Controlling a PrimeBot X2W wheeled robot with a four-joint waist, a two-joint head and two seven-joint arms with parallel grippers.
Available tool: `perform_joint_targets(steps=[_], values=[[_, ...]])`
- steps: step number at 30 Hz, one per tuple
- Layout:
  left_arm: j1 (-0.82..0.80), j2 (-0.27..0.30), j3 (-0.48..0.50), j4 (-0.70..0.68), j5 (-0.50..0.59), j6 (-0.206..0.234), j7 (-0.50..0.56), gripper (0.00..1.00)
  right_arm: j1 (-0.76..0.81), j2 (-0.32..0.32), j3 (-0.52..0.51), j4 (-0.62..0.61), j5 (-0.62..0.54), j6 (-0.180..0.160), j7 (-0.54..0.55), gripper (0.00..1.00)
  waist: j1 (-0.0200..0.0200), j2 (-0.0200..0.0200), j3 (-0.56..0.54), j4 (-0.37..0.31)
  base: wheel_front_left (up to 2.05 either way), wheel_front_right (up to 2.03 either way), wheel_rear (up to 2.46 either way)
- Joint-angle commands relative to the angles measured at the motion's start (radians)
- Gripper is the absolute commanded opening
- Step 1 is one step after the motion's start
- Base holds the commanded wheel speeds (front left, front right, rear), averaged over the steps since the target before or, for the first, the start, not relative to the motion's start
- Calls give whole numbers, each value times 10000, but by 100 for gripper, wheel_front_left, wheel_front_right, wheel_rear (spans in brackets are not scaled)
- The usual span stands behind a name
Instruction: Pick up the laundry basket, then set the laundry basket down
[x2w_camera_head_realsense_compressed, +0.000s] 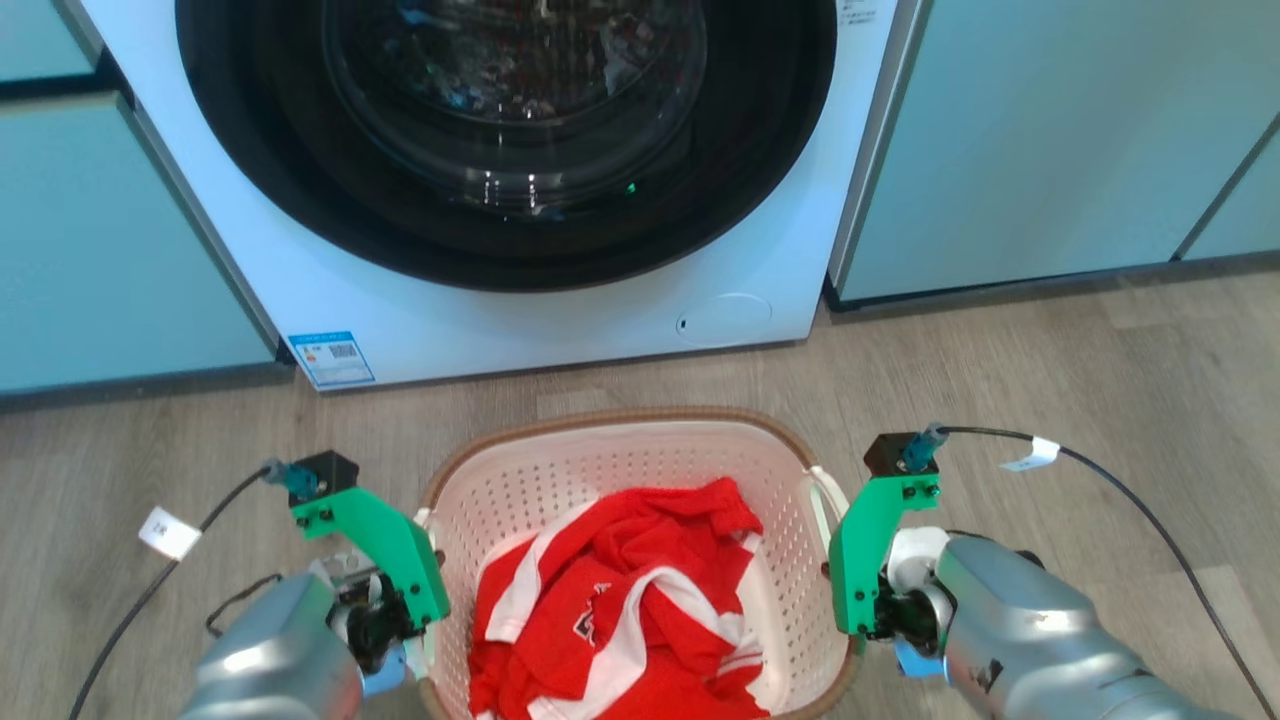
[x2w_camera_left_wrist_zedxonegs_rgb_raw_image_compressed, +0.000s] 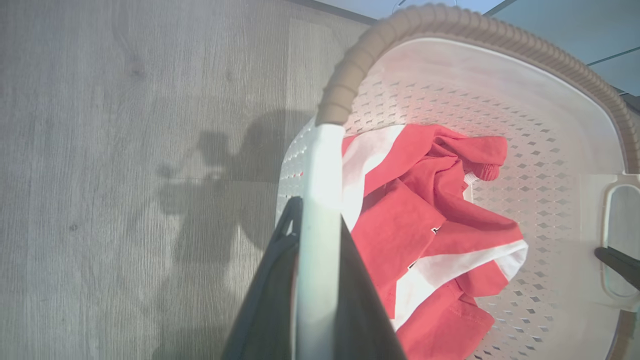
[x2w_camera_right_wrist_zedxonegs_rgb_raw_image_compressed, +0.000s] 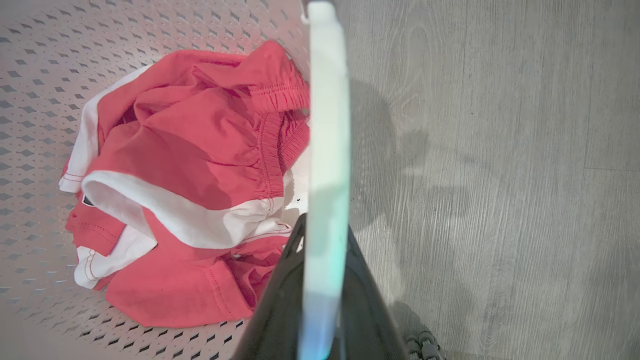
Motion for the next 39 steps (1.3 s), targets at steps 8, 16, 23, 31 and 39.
perform_joint_targets(steps=[8,16,23,31,39], values=[[-462,453,220,-141,-353,-75,238,0,-14,-24,307,52,354,-17,232,0,1,-1,-363,0,0,0,0],[-291,495,121,-112,-548,-75,318,0,6,-24,544,69,622,-17,252,0,1,-1,-498,3,0,0,0],[-263,524,43,-88,-661,-75,281,0,-50,-24,710,119,829,-17,193,0,1,-1,-515,0,0,0,0],[-304,563,-65,-100,-756,-75,225,0,-123,-24,890,158,1028,-17,68,0,1,-1,-463,-48,0,0,0],[-356,566,-177,-80,-823,-75,235,0,-183,-24,1045,150,1218,-17,-11,0,1,-1,-442,-47,0,0,0]])
